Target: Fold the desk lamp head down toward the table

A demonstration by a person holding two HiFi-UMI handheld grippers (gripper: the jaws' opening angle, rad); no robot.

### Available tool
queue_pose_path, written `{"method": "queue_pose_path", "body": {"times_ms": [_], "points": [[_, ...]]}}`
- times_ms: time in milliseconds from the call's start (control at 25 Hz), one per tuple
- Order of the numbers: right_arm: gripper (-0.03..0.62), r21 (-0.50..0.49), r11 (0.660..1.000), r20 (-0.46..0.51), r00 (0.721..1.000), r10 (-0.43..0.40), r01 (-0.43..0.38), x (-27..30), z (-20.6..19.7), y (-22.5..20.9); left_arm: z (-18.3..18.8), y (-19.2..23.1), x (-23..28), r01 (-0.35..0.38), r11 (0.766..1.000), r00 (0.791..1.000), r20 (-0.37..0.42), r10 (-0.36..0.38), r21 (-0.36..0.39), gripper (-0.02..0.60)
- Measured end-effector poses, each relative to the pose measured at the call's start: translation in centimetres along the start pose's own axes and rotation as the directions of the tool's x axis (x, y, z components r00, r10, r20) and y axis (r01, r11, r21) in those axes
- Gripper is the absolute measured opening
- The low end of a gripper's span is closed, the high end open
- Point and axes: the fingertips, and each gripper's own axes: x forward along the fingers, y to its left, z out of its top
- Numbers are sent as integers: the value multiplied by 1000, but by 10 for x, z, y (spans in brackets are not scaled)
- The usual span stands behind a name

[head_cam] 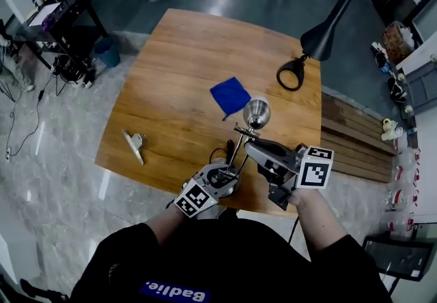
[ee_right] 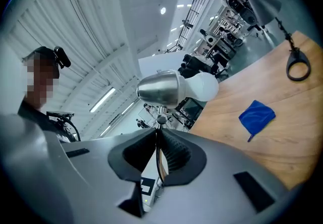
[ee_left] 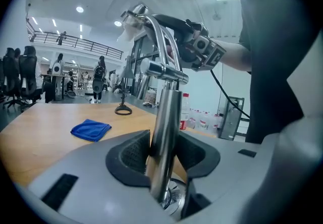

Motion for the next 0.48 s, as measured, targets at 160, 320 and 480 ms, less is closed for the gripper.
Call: {"method": "queue_pose_path", "body": {"times_ms": [160,320,480], "points": [[41,-17,1000,-6,1000,12,-12,-1,0,-1,0,0,-1,-17,1000,1000,20,17,-5,155],[41,-36,999,-3,1000,0,0,-1,1,-2,1,0,-1,-34,999,999,27,34,-8,155],[41,-23,1000,10,1000,11,-11,-1,1,-4,0,-1,-1,-43,999,998,34,43,-14,155]]}}
